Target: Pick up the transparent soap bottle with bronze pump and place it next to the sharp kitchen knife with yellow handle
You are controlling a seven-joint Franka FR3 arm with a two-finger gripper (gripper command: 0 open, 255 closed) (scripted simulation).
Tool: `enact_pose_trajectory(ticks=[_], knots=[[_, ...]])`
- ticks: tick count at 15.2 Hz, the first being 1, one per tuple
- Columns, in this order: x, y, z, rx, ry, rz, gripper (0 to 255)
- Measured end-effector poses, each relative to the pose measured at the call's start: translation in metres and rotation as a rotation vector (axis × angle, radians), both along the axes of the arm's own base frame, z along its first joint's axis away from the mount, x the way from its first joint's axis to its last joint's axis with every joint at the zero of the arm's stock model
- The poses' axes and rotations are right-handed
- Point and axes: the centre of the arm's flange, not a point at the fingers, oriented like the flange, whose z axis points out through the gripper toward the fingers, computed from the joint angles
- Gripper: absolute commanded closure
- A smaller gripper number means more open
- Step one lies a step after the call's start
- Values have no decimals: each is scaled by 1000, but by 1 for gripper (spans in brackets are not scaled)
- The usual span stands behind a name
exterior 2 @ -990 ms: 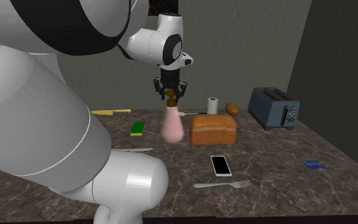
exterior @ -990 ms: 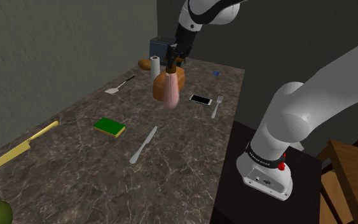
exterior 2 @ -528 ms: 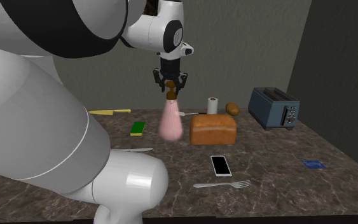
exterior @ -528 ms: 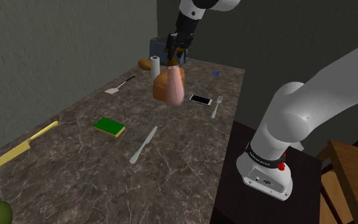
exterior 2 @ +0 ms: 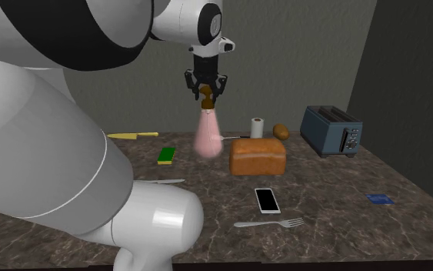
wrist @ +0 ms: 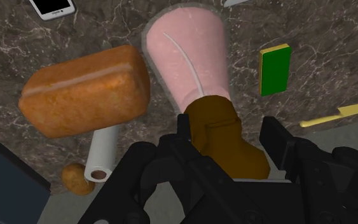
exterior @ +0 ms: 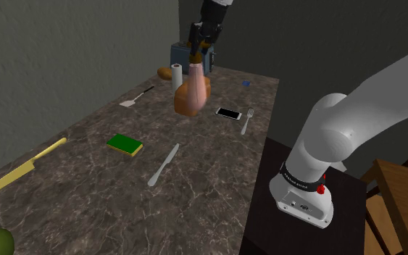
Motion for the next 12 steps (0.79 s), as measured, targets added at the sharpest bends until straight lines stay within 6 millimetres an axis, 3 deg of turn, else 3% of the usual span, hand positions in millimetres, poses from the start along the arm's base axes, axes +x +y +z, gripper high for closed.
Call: enact_pose_trajectory(ticks=[12], knots=[[-1,0,63,0,0,0,255]])
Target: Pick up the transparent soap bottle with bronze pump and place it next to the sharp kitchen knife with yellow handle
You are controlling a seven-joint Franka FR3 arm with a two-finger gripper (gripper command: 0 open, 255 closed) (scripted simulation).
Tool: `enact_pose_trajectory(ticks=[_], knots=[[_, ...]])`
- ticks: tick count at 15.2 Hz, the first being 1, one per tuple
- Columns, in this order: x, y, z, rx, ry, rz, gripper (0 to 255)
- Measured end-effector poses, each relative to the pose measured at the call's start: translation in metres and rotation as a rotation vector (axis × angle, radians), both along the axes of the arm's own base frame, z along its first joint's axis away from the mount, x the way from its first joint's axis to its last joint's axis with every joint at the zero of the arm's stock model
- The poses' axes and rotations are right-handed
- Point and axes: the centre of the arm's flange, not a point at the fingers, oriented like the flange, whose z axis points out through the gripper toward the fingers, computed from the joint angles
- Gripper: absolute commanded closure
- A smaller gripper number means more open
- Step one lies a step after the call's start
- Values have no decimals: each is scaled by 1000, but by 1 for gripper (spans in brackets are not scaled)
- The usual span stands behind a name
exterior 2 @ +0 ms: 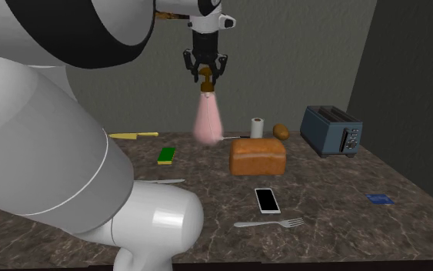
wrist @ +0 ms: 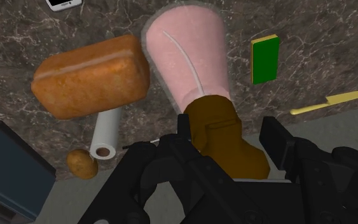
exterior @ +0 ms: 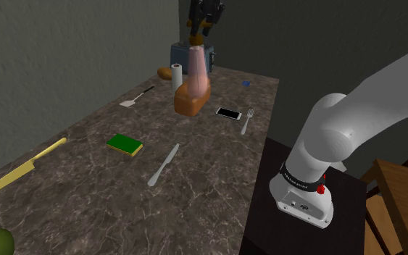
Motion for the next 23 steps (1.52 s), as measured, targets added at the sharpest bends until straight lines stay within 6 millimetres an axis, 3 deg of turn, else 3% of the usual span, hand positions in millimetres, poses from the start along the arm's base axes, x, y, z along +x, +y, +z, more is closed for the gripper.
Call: enact_pose_trajectory(ticks=[23], knots=[[-1,0,120,0,0,0,255]])
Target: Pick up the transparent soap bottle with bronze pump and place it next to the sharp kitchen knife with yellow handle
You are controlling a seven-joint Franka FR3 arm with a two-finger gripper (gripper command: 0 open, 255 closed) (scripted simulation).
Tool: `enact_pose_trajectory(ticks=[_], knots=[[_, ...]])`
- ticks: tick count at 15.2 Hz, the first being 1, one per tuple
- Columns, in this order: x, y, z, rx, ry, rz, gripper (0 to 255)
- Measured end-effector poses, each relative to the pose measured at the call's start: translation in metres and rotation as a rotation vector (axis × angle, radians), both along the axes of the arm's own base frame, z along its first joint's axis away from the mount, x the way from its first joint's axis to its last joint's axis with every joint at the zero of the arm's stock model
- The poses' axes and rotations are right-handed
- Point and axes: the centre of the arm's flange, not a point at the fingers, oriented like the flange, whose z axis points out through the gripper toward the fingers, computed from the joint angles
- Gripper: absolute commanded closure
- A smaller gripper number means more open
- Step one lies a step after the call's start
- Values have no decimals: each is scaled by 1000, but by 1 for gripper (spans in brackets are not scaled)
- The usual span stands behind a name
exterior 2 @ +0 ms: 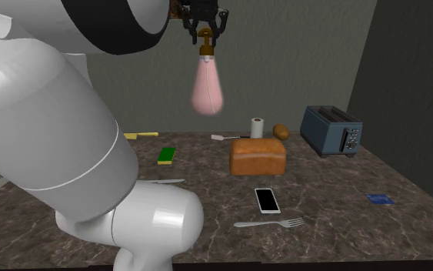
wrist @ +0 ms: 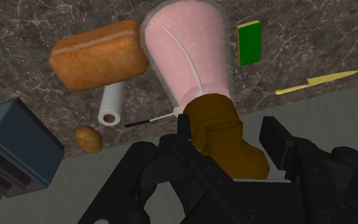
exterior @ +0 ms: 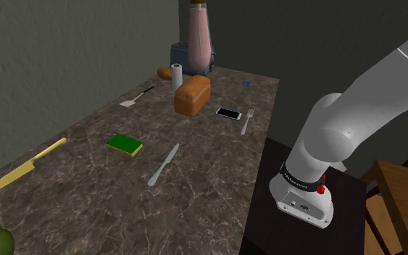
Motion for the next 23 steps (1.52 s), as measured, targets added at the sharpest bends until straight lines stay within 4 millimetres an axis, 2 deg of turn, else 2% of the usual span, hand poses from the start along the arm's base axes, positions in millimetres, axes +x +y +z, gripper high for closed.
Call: enact_pose_trajectory(ticks=[5,7,11,15,23], knots=[[1,1,28,0,0,0,255],[2,7,31,0,0,0,255],[12,46,13,0,1,1,255],[22,98,-6,0,1,1,255],[47,188,-53,-1,1,1,255]])
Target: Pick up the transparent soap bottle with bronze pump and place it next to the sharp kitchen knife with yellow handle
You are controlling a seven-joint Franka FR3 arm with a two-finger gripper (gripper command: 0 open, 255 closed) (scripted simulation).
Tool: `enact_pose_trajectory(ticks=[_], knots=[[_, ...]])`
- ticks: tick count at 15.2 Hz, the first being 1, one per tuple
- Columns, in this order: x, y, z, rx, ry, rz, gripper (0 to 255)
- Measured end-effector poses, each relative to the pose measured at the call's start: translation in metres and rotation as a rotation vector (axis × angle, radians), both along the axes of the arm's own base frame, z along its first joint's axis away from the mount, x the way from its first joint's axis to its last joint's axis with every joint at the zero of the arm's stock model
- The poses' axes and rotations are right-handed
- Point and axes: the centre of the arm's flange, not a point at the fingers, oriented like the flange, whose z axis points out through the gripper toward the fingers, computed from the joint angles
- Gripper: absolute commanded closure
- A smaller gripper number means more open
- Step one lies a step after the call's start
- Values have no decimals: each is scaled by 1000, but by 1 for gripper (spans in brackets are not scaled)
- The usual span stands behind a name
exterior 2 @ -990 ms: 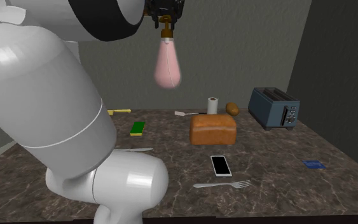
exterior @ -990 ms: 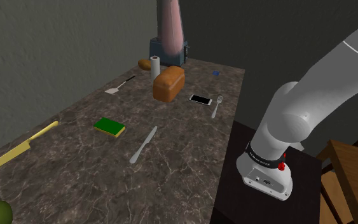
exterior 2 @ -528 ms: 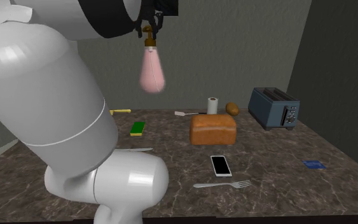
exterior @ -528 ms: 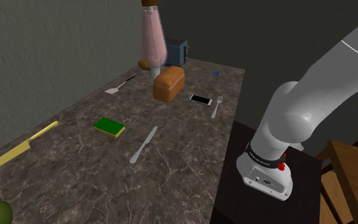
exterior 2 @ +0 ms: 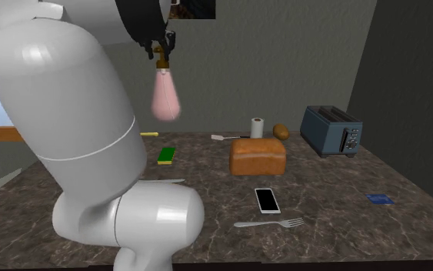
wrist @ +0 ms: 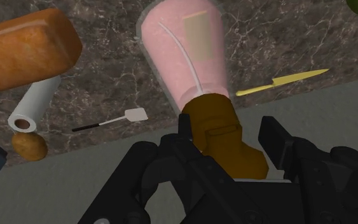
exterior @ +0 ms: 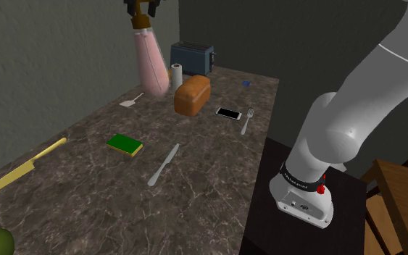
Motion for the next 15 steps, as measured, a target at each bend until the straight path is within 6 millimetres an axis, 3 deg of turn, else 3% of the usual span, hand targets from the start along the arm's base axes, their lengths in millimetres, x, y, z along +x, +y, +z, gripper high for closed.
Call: enact_pose_trajectory(ticks=[15], knots=[[35,175,-80,0,0,0,255]])
